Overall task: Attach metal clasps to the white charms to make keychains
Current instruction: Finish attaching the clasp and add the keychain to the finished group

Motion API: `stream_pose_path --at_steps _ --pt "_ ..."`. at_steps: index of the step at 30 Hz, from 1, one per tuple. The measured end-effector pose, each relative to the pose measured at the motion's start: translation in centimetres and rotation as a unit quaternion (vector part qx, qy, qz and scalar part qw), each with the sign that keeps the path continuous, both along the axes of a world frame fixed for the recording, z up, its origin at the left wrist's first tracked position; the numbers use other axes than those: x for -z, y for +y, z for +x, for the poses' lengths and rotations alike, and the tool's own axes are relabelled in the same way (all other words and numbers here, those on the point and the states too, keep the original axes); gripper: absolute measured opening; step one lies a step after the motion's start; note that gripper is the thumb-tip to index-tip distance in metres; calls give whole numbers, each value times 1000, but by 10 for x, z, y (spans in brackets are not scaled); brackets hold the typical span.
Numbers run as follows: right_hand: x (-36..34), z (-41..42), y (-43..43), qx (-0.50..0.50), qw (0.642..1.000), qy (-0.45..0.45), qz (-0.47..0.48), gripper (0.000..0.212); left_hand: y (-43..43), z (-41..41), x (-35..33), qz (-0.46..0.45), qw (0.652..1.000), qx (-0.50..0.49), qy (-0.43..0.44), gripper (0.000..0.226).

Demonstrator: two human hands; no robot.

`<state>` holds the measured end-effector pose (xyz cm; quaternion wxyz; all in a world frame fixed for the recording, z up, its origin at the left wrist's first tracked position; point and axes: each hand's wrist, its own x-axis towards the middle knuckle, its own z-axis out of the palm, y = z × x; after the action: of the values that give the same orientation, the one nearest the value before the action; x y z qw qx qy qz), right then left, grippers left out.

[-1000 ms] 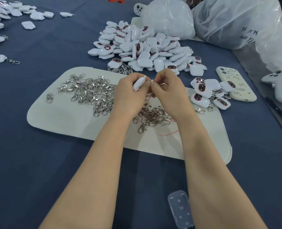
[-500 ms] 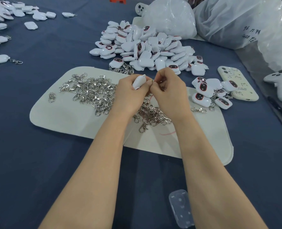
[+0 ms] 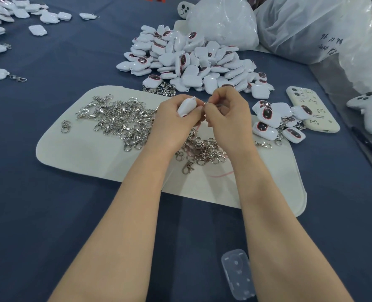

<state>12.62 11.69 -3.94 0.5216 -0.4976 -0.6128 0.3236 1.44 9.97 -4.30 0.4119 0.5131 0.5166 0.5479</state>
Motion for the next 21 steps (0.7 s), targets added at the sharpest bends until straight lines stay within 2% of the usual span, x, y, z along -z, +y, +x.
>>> stream_pose_path --at_steps 6,10,15,21 --pt "-3 3 0 -38 997 53 -40 20 -1 1 0 33 997 -27 67 12" --pt "-4 1 -1 -72 997 24 -35 25 1 1 1 26 997 -22 75 16" --pt "-6 0 -3 -57 998 26 -32 19 2 1 0 23 998 -22 54 12" --pt "-7 2 -2 -37 998 -41 -29 18 4 -1 3 22 996 -31 83 9"
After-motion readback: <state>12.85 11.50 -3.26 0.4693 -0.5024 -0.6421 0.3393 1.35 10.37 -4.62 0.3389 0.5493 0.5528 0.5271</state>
